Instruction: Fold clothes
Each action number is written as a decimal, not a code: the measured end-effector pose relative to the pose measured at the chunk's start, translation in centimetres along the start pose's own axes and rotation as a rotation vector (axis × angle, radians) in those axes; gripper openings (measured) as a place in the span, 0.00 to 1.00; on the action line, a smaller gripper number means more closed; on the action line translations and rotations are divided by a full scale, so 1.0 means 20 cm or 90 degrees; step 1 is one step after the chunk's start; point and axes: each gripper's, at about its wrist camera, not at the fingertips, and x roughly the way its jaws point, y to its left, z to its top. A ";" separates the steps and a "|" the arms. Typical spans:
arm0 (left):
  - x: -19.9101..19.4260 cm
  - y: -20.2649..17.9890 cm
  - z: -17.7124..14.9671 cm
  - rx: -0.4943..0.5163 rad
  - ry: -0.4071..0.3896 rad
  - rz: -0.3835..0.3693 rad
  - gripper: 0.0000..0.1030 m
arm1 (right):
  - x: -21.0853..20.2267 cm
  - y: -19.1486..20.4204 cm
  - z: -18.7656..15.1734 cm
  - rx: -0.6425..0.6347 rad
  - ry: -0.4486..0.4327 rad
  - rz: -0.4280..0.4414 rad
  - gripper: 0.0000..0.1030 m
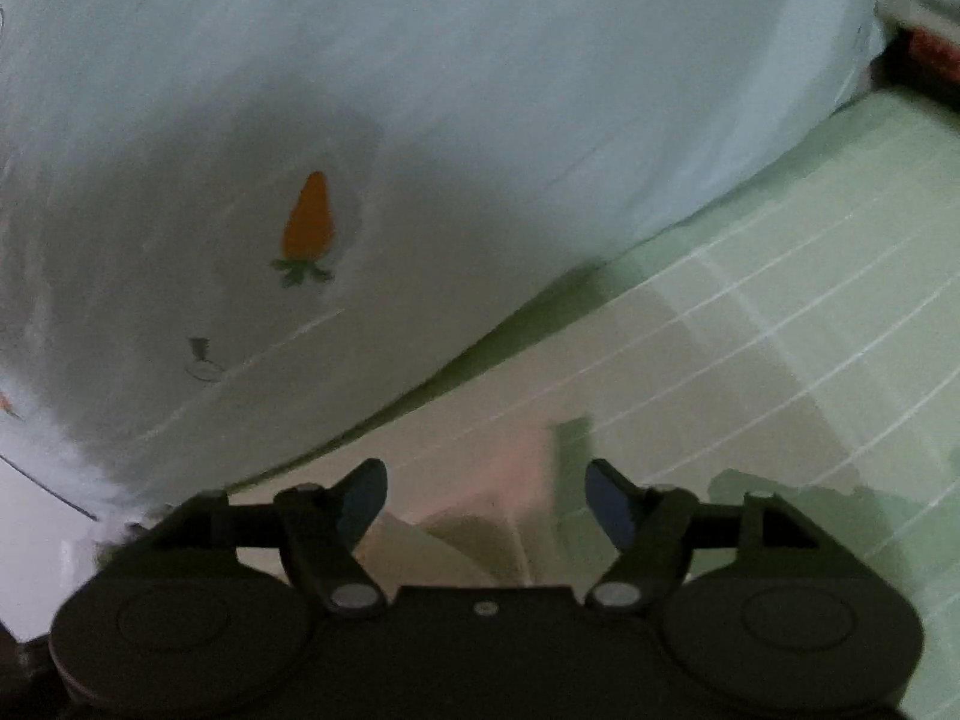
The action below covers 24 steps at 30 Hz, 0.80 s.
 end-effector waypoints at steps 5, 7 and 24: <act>0.09 -0.03 -0.05 0.035 0.043 -0.015 0.72 | 0.02 -0.01 -0.13 -0.034 0.050 0.007 0.75; 0.12 -0.06 -0.05 0.061 0.052 -0.016 0.72 | 0.04 0.00 -0.17 -0.048 0.074 0.023 0.75; 0.01 0.21 0.00 -0.077 -0.015 0.083 0.80 | 0.16 0.02 -0.17 -0.094 0.058 -0.087 0.72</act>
